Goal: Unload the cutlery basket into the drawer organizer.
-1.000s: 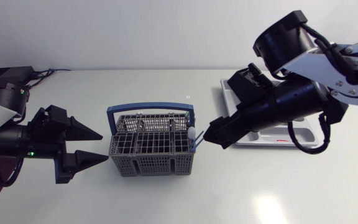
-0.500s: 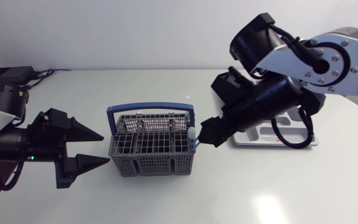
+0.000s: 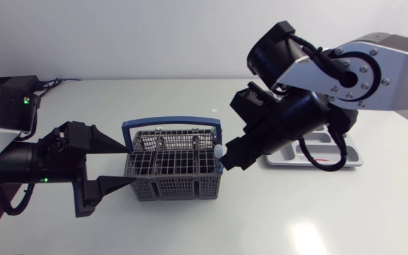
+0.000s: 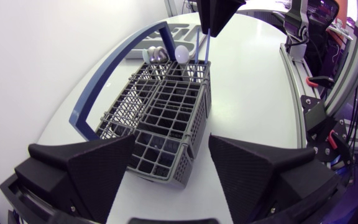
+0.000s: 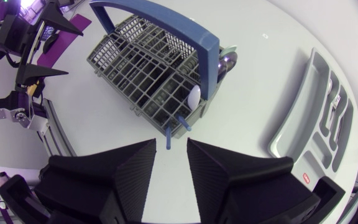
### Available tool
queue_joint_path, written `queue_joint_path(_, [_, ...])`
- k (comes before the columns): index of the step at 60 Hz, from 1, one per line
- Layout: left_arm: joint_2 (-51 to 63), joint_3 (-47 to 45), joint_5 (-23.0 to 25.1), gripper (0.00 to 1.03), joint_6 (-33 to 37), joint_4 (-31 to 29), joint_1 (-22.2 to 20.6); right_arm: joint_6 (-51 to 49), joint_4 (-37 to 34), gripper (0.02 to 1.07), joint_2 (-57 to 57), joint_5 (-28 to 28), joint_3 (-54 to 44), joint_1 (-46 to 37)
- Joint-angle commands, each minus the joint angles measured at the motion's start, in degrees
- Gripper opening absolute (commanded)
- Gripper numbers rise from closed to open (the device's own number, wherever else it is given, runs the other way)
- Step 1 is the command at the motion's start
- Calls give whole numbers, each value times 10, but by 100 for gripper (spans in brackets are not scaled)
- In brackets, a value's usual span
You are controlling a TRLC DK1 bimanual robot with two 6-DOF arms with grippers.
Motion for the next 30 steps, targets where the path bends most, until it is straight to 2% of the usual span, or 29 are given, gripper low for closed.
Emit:
queue_joint_path(1, [-4,-14,-11,87,-18,15,-19,11,-3,35,15,10,14,7])
queue_joint_path(10, [-3,-15,-26,87,-26,24,-37,9,-2,33,25,21,17,15])
queue_joint_path(20, [-4,-19,-26,87,-26,30,-36,8,8,25,25,37,10,26])
queue_joint_path(30, [-4,-26,-26,87,-26,38,-35,1,22,23,24,49,4,31])
